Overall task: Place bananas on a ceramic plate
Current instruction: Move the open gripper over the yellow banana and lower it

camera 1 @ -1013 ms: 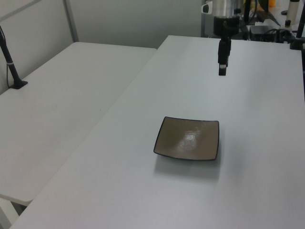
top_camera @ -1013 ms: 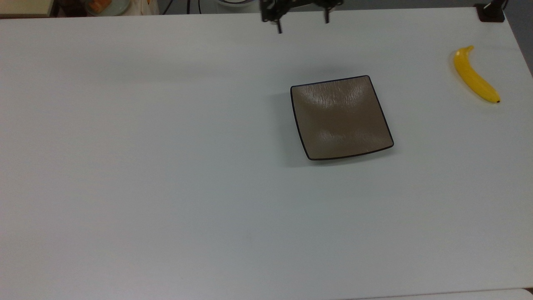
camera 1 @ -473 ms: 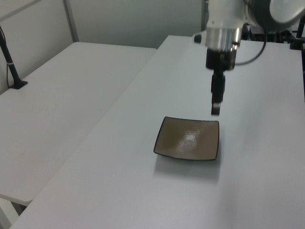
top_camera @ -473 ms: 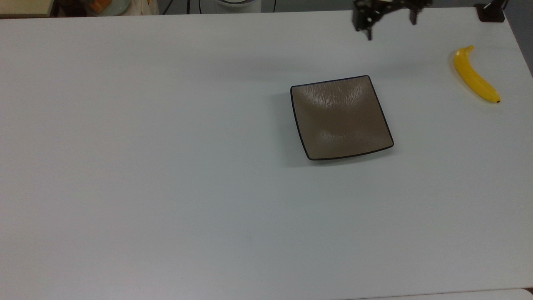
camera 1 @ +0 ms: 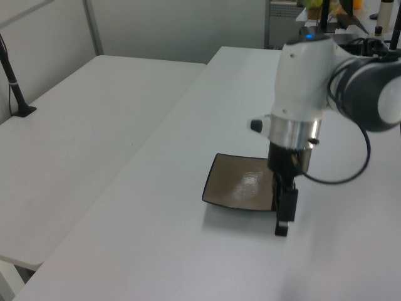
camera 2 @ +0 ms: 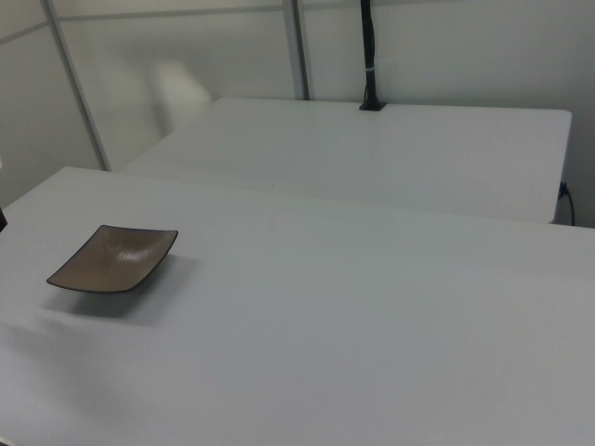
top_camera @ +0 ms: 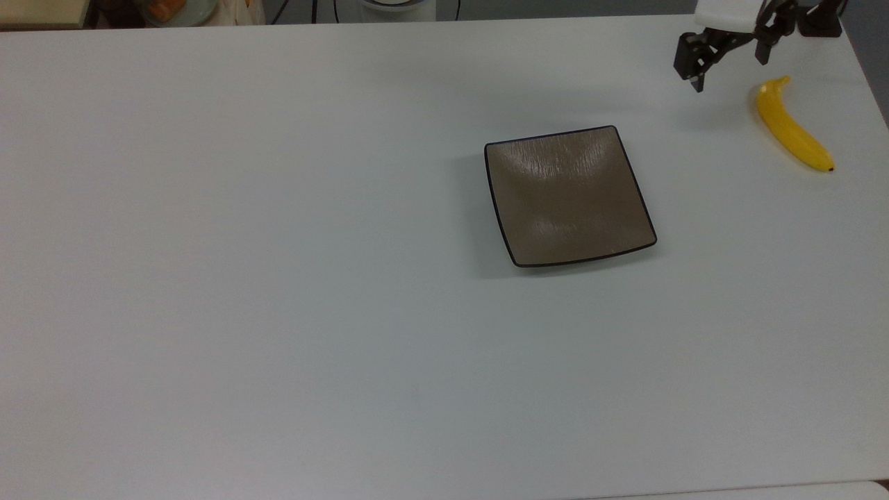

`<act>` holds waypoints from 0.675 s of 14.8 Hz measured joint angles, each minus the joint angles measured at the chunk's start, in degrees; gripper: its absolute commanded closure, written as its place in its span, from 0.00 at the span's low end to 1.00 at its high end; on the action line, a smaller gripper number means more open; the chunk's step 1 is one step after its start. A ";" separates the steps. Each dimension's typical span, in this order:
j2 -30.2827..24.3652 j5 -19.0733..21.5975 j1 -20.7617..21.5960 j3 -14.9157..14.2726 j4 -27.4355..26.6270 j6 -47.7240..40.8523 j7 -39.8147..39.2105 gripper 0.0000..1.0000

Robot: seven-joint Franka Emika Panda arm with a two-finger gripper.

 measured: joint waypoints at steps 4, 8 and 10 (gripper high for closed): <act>2.89 -1.74 3.55 0.03 0.52 4.31 3.35 0.00; 6.37 -5.99 7.29 0.05 1.72 6.81 9.42 0.00; 8.57 -8.78 8.29 0.04 3.23 7.41 12.84 0.00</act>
